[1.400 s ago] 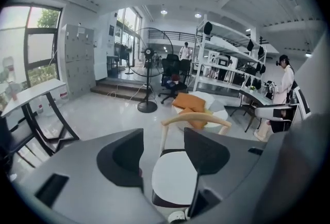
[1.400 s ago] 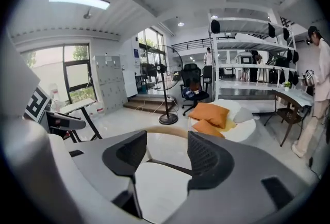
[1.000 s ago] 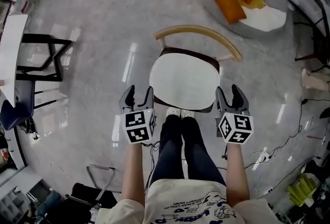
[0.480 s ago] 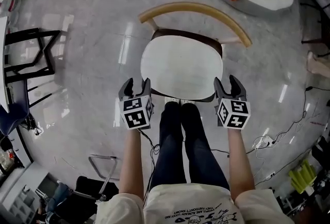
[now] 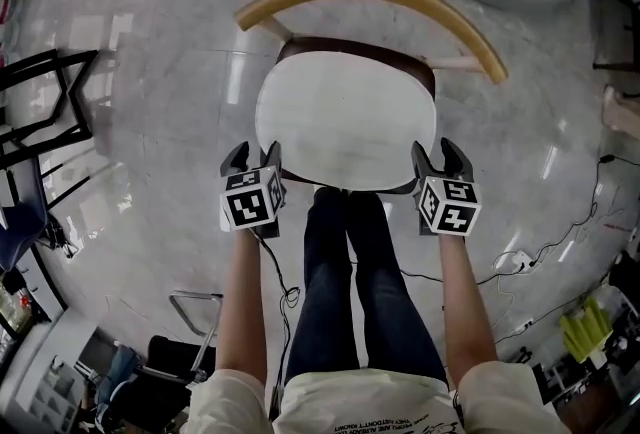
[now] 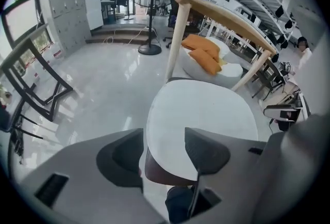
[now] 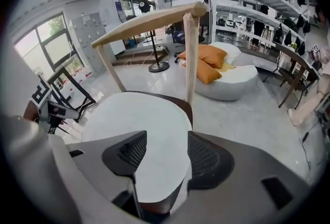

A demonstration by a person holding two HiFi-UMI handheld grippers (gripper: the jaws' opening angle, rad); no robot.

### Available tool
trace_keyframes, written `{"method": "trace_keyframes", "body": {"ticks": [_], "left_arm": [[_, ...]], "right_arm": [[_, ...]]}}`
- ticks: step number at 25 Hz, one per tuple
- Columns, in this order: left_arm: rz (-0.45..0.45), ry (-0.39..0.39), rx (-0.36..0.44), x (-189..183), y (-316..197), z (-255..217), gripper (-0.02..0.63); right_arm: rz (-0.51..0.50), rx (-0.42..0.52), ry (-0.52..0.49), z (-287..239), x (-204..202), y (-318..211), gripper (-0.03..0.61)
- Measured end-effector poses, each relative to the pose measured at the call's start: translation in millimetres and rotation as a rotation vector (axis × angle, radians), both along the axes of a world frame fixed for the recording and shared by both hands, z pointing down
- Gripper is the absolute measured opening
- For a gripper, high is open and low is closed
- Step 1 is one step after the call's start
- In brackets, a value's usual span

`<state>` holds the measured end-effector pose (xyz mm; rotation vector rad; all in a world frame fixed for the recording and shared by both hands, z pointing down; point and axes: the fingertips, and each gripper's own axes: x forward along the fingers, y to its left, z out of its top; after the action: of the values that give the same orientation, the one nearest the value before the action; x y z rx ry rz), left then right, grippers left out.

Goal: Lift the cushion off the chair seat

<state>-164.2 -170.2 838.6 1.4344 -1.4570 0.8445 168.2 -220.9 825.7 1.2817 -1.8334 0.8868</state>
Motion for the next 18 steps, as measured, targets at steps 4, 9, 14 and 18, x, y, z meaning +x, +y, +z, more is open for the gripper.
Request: {"method": "trace_keyframes", "body": {"ticks": [4,9,14,18], "left_arm": [[-0.005,0.005,-0.035,0,-3,30,0.259],[0.000,0.029,-0.064,3,-8,56,0.274],[0.009,0.023,-0.087,-1,-7,75,0.292],[-0.004,0.047,-0.097,-3,-7,86,0.308]], "right_arm": [[0.003,-0.043,0.018,33,8,1,0.262],[-0.005,-0.077,0.037,65,15,0,0.261],[0.007,-0.106,0.040,86,20,3,0.268],[0.016,-0.122,0.010,96,21,3,0.272]]}}
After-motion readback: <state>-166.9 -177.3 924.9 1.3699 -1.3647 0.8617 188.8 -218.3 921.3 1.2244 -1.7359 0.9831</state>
